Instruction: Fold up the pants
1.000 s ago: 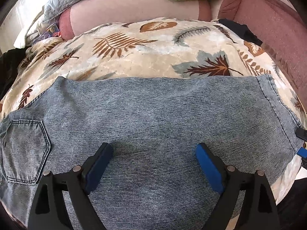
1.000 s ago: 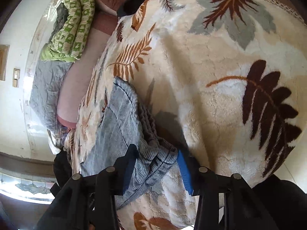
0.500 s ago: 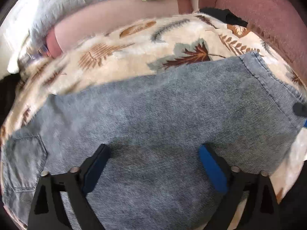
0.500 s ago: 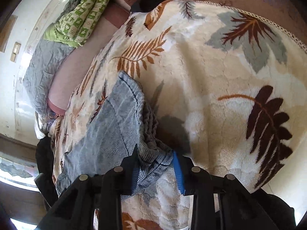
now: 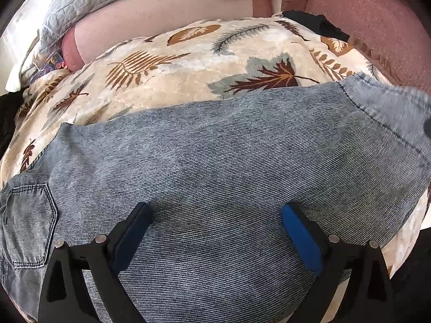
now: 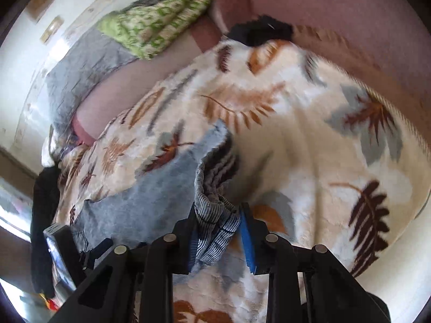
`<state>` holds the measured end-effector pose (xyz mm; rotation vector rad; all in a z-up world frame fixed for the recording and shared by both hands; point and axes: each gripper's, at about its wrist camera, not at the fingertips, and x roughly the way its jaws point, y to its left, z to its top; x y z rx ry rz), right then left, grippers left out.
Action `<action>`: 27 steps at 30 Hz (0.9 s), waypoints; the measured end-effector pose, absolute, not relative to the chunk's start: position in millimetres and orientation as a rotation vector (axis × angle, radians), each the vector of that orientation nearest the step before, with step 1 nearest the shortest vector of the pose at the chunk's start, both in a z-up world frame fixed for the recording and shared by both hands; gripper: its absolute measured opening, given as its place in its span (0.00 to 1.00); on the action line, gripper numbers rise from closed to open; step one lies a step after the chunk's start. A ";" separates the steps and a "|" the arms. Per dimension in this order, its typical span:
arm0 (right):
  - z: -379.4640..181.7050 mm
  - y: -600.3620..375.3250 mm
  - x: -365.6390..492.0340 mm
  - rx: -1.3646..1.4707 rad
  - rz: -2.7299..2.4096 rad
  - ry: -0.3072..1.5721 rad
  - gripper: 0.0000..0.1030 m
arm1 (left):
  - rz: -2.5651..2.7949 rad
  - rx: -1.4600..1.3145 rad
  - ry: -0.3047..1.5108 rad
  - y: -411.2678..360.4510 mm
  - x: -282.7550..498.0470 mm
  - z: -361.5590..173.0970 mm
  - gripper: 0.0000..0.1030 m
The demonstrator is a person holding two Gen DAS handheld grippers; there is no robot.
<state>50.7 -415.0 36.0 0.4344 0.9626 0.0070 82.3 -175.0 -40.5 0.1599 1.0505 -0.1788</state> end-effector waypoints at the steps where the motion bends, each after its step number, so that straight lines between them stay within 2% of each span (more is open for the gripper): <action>1: 45.0 -404.6 52.9 0.405 0.023 0.944 0.27 | -0.184 0.157 1.054 -174.4 82.8 -40.4 0.96; 4: 74.4 -361.2 56.9 0.306 0.096 0.883 0.19 | -0.216 0.105 1.064 -165.9 84.2 -35.3 0.94; 9: 93.1 -270.0 41.7 0.143 0.292 0.830 0.19 | -0.140 -0.123 0.945 -93.8 66.3 1.3 0.92; 12: 72.2 -211.1 30.3 0.072 0.417 0.864 0.19 | -0.043 -0.206 0.881 -33.2 48.0 18.9 0.92; 16: 18.1 -154.3 18.4 0.026 0.542 0.944 0.19 | 0.157 -0.266 0.798 43.1 16.6 36.5 0.92; 17: -1.1 -144.4 20.0 0.011 0.567 0.986 0.29 | 0.192 -0.270 0.792 56.9 11.6 38.8 0.92; 18: -25.0 -136.4 22.6 0.012 0.600 1.069 0.45 | 0.209 -0.273 0.793 67.8 7.8 40.1 0.92; 20: -23.0 -147.1 15.2 0.071 0.623 1.007 0.49 | 0.205 -0.270 0.803 76.2 5.3 42.9 0.92; 21: -18.5 -153.8 13.4 0.107 0.642 1.005 0.60 | 0.182 -0.264 0.811 75.1 5.1 44.5 0.92; 24: -1.5 -190.4 7.6 0.246 0.628 0.973 0.67 | 0.105 -0.260 0.816 55.1 8.9 50.4 0.92; 27: -0.9 -239.0 4.9 0.375 0.542 0.963 0.68 | -0.033 -0.270 0.830 20.2 15.7 55.7 0.92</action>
